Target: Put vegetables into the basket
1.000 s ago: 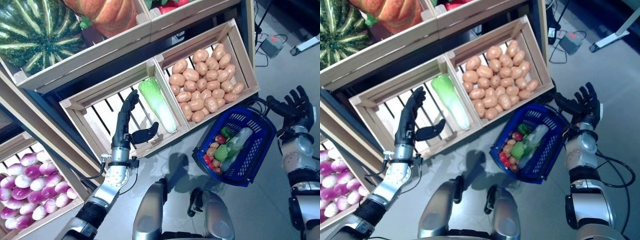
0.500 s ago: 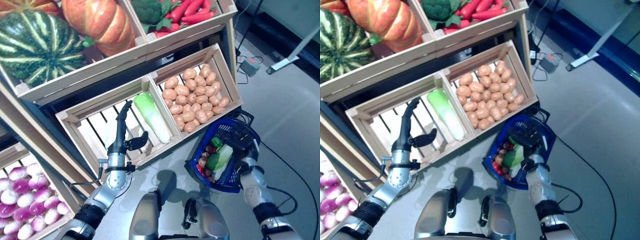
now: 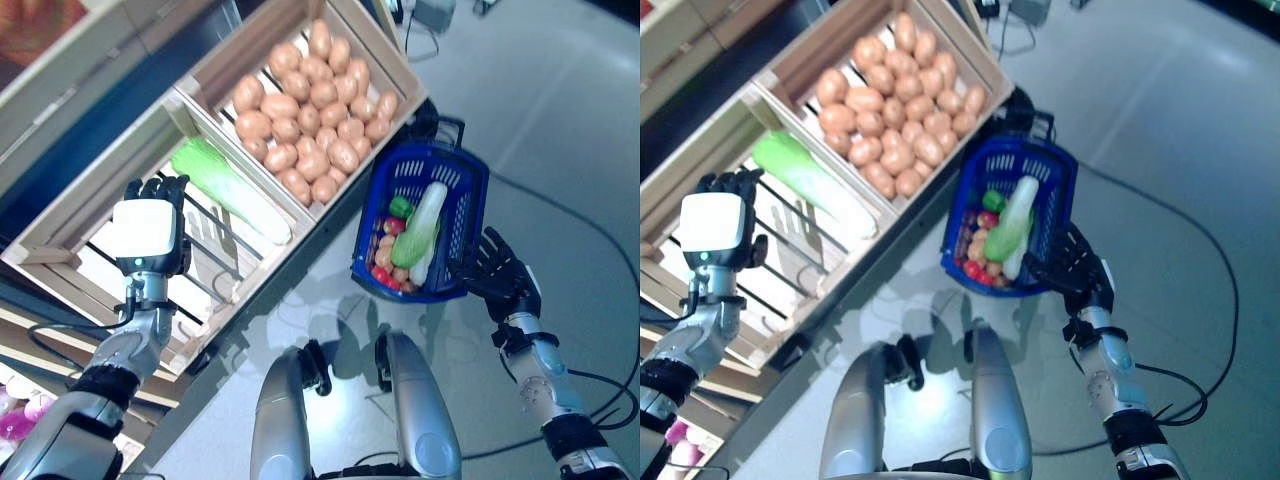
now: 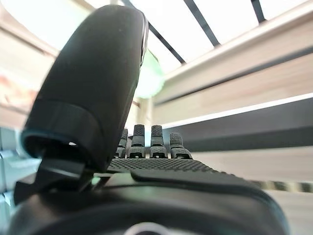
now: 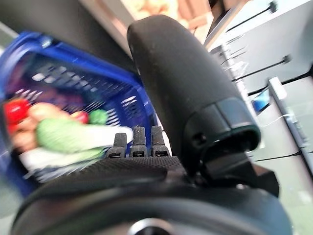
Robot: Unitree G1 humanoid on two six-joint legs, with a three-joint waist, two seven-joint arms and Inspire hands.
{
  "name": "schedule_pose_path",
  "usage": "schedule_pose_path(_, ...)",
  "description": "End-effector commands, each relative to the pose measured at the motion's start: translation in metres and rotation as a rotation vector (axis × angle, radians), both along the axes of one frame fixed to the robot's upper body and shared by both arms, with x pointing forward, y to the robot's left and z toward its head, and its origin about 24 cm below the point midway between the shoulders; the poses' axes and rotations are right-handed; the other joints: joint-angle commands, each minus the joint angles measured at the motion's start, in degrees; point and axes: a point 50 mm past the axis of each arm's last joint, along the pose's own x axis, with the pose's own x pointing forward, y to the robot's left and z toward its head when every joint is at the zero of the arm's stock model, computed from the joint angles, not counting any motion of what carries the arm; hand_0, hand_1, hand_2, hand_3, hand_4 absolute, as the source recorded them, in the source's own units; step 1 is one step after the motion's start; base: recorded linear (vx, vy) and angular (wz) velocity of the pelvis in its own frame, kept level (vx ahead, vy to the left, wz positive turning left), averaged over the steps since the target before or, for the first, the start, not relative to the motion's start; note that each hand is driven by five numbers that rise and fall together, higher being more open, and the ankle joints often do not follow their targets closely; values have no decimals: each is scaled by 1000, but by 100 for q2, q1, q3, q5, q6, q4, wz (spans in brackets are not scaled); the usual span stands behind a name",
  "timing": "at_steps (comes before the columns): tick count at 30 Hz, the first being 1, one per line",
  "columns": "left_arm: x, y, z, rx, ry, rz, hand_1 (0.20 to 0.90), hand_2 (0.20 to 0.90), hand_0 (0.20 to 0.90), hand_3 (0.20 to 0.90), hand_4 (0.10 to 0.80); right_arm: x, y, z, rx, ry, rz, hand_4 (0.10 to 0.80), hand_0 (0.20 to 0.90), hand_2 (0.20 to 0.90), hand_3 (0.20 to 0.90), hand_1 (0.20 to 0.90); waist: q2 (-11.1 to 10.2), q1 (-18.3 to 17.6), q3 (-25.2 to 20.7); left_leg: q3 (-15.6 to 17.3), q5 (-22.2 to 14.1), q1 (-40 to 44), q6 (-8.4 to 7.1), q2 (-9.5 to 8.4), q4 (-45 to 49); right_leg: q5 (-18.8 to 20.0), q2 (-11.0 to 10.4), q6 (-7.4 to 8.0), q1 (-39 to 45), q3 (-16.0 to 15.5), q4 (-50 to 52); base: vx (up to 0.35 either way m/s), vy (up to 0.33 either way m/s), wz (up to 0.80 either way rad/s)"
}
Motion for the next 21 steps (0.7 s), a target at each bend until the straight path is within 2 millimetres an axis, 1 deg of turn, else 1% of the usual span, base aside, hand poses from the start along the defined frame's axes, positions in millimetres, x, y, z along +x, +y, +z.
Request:
schedule_pose_path(1,11,14,53,148,-158,20,900,900,900,900,800,12,-5,60,-82,-275,68,800,900,900,900,900,114,-95,-103,-31,-95,146,75,-27,182,422,94,-483,252,-223,-413,-38,45,-13)
schedule_pose_path(4,17,14,64,195,-147,21,900,900,900,900,800,16,-12,71,-101,-303,52,800,900,900,900,900,167,-141,-44,-13,-93,-129,41,-6,320,413,102,-475,-43,-209,-259,-39,49,-5)
schedule_pose_path(7,20,17,71,188,-149,40,900,900,900,900,800,20,-17,82,-104,-325,33,800,900,900,900,900,208,-159,-6,-6,-155,-328,42,-19,384,402,92,-463,-269,-184,-151,-37,40,-6)
schedule_pose_path(8,22,17,77,186,-155,57,900,900,900,900,800,22,-19,87,-105,-337,22,800,900,900,900,900,224,-156,15,-11,-198,-499,37,-12,499,392,85,-458,-435,-175,-44,-62,17,-3)
schedule_pose_path(11,26,17,89,198,-188,66,900,900,900,900,800,25,-19,95,-108,-358,16,800,900,900,900,900,222,-156,71,-35,-265,-724,48,-13,589,409,78,-444,-661,-178,65,-67,0,-2)
schedule_pose_path(12,28,15,99,212,-224,63,900,900,900,900,800,27,-17,98,-123,-367,18,800,900,900,900,900,207,-149,95,-55,-315,-885,46,-6,672,405,67,-427,-821,-185,159,-61,-8,5)
schedule_pose_path(14,29,16,104,205,-240,70,900,900,900,900,800,28,-16,101,-153,-375,13,800,900,900,900,900,203,-142,102,-67,-329,-954,41,-5,691,405,62,-416,-888,-187,178,-40,4,8)
schedule_pose_path(16,32,16,111,205,-247,77,900,900,900,900,800,29,-16,109,-195,-400,-2,800,900,900,900,900,196,-121,116,-84,-347,-1096,48,-6,725,408,45,-396,-1043,-190,231,-47,24,6)
schedule_pose_path(21,38,11,123,250,-226,69,900,900,900,900,800,33,-24,119,-155,-424,-29,800,900,900,900,900,176,-75,122,-141,-371,-1298,55,-22,786,435,22,-355,-1233,-220,284,-24,10,6)
